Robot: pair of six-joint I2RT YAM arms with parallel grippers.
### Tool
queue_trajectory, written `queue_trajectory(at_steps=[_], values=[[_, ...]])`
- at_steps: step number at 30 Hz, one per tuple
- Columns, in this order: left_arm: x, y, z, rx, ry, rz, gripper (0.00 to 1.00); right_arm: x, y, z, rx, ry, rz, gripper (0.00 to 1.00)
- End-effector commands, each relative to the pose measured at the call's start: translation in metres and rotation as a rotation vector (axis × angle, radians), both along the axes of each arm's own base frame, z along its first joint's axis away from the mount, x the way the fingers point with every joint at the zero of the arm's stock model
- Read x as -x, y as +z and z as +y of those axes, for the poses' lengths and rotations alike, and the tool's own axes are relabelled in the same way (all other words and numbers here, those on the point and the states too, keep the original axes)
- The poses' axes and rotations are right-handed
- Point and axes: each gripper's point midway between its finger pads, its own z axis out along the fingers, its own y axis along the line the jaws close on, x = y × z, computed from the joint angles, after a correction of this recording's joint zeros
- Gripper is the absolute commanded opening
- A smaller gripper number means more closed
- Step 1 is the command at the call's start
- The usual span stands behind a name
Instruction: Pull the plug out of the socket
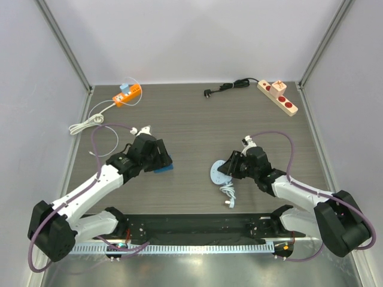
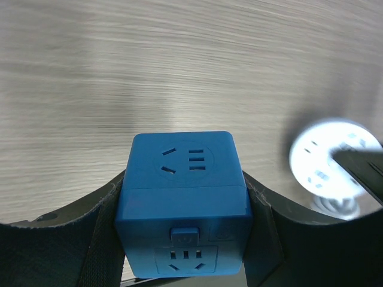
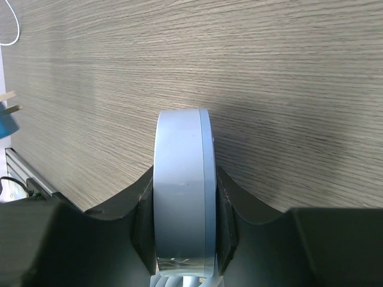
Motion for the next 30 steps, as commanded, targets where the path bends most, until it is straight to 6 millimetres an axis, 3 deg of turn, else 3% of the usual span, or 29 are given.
queue_trajectory(at_steps=[1, 4, 12, 18, 19, 20, 21, 22, 24, 25, 27, 30], values=[[-0.003, -0.018, 0.03, -0.013, 0.132, 0.064, 0.0, -0.001, 0.001, 0.0, 0.021, 0.02, -0.001, 0.11], [-0.008, -0.024, 0.046, 0.018, 0.217, 0.079, 0.0, -0.002, 0.004, 0.002, 0.02, 0.033, -0.006, 0.12], [-0.031, -0.044, 0.04, 0.13, 0.33, 0.146, 0.0, -0.014, 0.012, 0.017, -0.05, 0.04, -0.026, 0.12], [-0.065, -0.042, 0.036, 0.179, 0.366, 0.14, 0.0, -0.052, 0.036, 0.029, -0.053, 0.02, -0.089, 0.11], [-0.069, -0.051, 0.035, 0.162, 0.362, 0.166, 0.0, -0.057, 0.031, 0.028, -0.043, 0.014, -0.073, 0.11], [-0.073, -0.052, 0.036, 0.157, 0.364, 0.172, 0.0, -0.067, 0.04, 0.03, -0.044, 0.013, -0.094, 0.11], [-0.082, -0.047, 0.034, 0.161, 0.364, 0.164, 0.0, -0.072, 0.038, 0.03, -0.041, 0.01, -0.086, 0.12], [-0.084, -0.056, 0.034, 0.146, 0.367, 0.19, 0.0, -0.079, 0.031, 0.027, -0.033, -0.002, -0.065, 0.12], [-0.094, -0.058, 0.035, 0.139, 0.372, 0.193, 0.0, -0.092, 0.034, 0.027, -0.047, 0.004, -0.06, 0.12], [-0.099, -0.06, 0.035, 0.132, 0.372, 0.197, 0.0, -0.099, 0.025, 0.021, -0.043, -0.012, -0.034, 0.12], [-0.111, -0.059, 0.04, 0.136, 0.387, 0.176, 0.01, -0.11, 0.026, 0.018, -0.059, -0.008, -0.032, 0.15], [-0.125, -0.063, 0.055, 0.122, 0.417, 0.166, 0.06, -0.125, 0.012, 0.01, -0.044, -0.01, -0.002, 0.19]])
